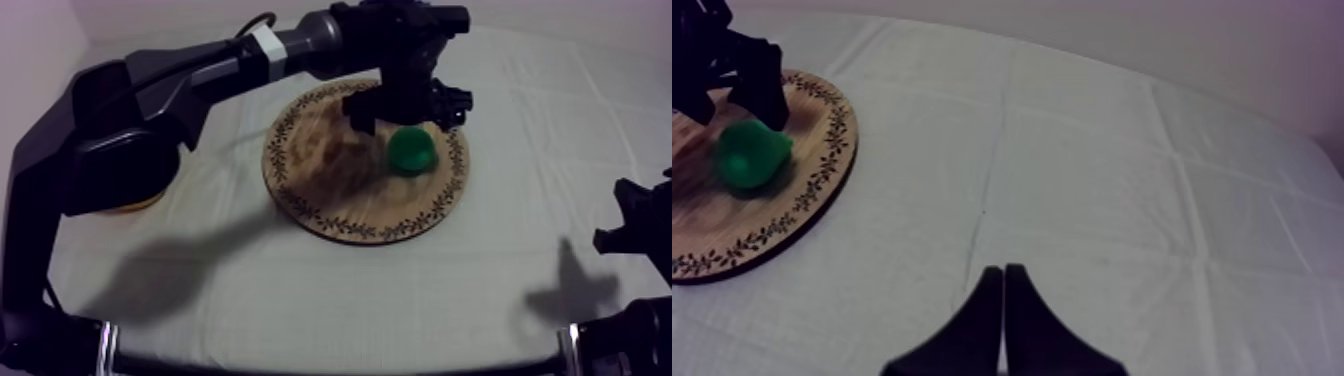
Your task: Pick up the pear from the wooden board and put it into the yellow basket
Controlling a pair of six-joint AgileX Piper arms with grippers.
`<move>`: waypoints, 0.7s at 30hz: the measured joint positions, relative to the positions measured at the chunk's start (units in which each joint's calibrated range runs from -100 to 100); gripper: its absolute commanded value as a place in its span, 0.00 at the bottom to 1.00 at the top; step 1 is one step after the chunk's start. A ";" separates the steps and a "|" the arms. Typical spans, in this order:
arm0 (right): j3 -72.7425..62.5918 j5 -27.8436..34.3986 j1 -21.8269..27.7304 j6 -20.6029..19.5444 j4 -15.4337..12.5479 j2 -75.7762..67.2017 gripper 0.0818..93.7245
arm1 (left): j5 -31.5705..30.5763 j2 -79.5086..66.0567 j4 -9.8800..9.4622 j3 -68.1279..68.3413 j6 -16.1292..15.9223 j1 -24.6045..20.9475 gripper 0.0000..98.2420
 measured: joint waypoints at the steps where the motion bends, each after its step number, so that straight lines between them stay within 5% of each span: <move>1: 0.00 0.00 0.00 0.00 0.00 0.00 0.00 | 0.00 0.53 0.03 -0.37 -0.06 0.00 0.95; 21: 0.00 -0.06 0.00 0.00 0.00 0.00 0.00 | -0.02 8.96 -0.21 -6.28 1.17 0.90 0.92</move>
